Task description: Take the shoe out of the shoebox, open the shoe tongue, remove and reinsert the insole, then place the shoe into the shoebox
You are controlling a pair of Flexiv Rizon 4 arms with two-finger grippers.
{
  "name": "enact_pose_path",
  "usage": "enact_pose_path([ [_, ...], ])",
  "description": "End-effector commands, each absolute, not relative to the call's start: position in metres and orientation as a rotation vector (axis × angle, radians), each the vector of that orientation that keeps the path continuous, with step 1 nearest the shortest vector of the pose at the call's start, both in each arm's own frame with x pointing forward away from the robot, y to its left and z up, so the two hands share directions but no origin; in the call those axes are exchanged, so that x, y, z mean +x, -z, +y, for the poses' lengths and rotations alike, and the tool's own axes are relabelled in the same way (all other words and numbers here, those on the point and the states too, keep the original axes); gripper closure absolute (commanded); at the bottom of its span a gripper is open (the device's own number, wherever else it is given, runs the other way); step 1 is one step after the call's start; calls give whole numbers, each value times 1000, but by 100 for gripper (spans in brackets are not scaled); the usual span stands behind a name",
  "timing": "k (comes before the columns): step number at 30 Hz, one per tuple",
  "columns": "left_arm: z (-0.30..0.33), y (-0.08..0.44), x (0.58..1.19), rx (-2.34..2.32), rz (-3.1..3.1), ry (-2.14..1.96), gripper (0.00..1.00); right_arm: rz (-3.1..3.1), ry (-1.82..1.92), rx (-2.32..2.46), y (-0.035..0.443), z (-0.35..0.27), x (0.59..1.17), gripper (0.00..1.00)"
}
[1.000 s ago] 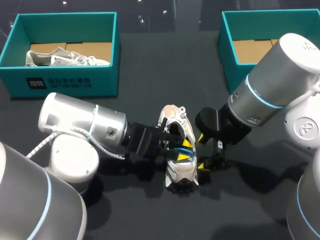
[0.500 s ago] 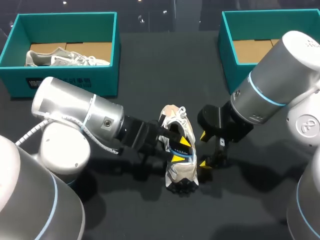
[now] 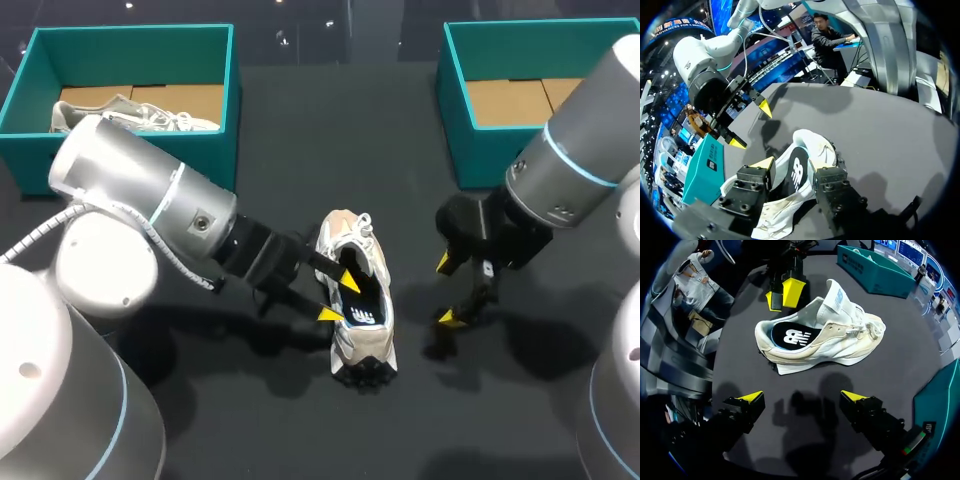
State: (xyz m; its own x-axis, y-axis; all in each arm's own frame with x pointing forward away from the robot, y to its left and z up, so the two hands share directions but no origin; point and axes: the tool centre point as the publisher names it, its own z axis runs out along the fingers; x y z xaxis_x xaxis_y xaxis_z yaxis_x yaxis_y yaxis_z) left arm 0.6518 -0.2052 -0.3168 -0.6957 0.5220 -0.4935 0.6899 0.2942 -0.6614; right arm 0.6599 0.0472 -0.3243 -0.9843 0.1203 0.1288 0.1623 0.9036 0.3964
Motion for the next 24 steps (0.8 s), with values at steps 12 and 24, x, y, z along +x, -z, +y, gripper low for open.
enact_pose_path([
  [12,-165,283,655,1321,2468,1311,60,-2943,660,-168,308,7,651,0],
  [24,-136,252,659,1710,2511,1099,100,-2942,668,-160,307,6,650,0],
])
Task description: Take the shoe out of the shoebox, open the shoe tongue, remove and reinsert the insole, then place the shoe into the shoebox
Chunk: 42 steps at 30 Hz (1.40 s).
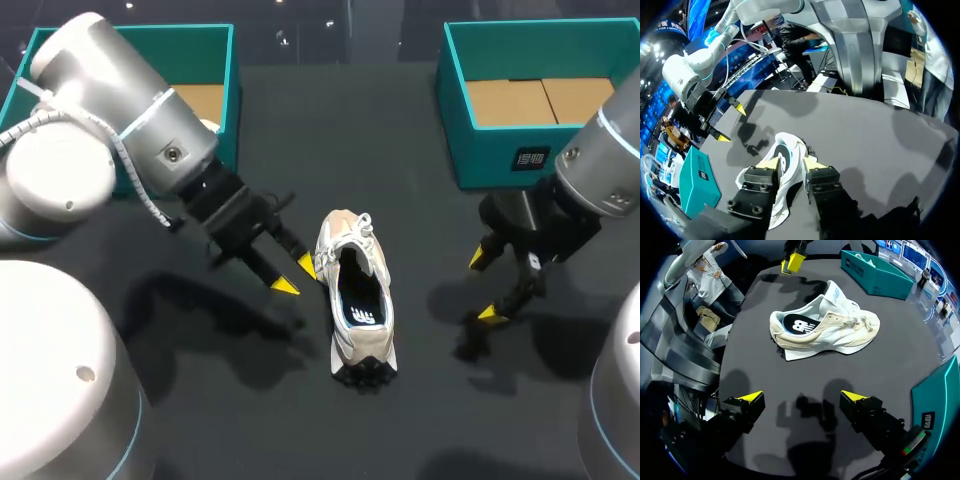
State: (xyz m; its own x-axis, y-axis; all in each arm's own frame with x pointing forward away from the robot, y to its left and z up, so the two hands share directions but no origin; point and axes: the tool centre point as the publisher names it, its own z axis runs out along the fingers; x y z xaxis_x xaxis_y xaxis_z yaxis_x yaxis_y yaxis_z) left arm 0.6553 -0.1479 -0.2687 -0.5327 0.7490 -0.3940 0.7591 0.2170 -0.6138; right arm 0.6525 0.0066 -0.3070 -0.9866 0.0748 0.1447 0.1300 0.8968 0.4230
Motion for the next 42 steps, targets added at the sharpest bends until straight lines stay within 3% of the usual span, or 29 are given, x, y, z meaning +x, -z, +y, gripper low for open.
enact_pose_path([
  [1,-131,250,658,1797,2503,1029,100,-2942,668,-160,307,6,650,0],
  [17,-132,248,659,1816,2495,1039,100,-2938,668,-170,306,2,649,0],
  [27,-136,244,660,1925,2498,922,100,-2923,663,-279,297,-32,629,0],
  [42,-154,247,655,2136,2418,653,100,-2920,657,-272,296,-33,625,0],
])
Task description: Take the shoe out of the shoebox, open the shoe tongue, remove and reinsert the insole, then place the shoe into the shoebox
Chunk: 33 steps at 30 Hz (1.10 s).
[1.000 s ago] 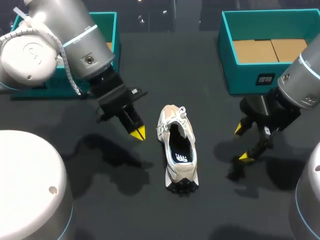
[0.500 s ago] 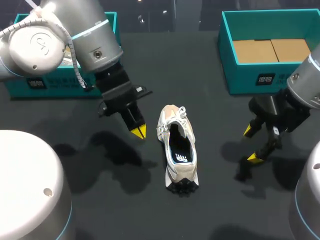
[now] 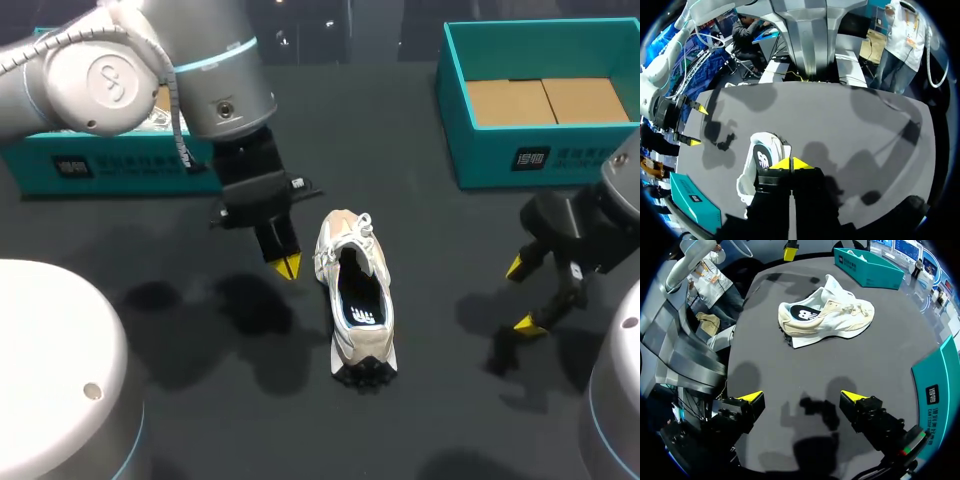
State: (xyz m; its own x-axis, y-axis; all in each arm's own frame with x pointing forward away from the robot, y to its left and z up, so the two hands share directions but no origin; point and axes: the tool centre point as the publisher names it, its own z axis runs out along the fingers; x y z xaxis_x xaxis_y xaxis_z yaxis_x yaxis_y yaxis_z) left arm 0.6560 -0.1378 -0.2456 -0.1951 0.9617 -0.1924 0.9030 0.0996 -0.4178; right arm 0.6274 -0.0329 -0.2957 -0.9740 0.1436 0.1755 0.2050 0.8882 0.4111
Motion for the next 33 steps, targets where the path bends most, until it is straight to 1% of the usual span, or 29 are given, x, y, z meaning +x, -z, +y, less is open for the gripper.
enact_pose_path([
  [1,-159,246,657,-1954,-2196,-575,100,-2920,657,-272,296,-33,625,0],
  [9,-197,242,659,-2095,-2092,-448,100,-2920,657,-272,296,-33,625,0],
  [19,-197,242,659,-2095,-2092,-448,100,-2920,657,-272,296,-33,625,0],
  [33,-220,297,654,-2112,-2023,-374,100,-2920,657,-272,296,-33,625,0],
])
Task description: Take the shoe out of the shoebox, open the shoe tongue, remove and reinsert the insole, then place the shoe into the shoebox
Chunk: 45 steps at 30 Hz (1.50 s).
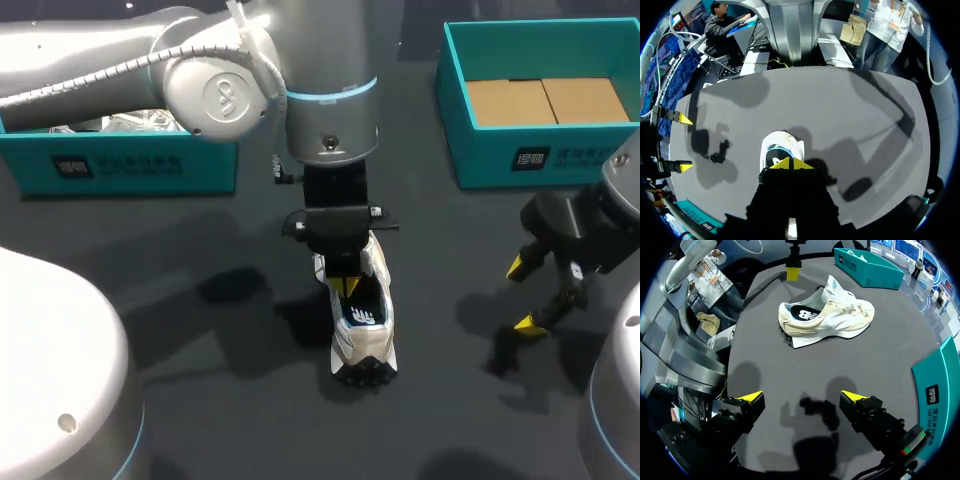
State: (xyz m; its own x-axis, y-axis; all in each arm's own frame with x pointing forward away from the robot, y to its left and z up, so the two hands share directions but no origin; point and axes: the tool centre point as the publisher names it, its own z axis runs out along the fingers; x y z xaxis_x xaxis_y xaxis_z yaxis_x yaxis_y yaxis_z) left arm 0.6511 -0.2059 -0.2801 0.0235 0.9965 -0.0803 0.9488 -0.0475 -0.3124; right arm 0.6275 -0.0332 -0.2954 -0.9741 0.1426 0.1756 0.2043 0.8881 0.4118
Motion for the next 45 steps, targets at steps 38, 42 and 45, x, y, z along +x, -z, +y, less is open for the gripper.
enact_pose_path([
  [38,-216,352,654,-2097,-1939,-135,100,-2920,657,-272,296,-33,625,0],
  [42,-214,363,654,-2085,-1967,-72,100,-2920,657,-272,296,-33,625,0],
  [45,-214,378,655,-2063,-1985,-44,100,-2920,657,-272,296,-33,625,0],
])
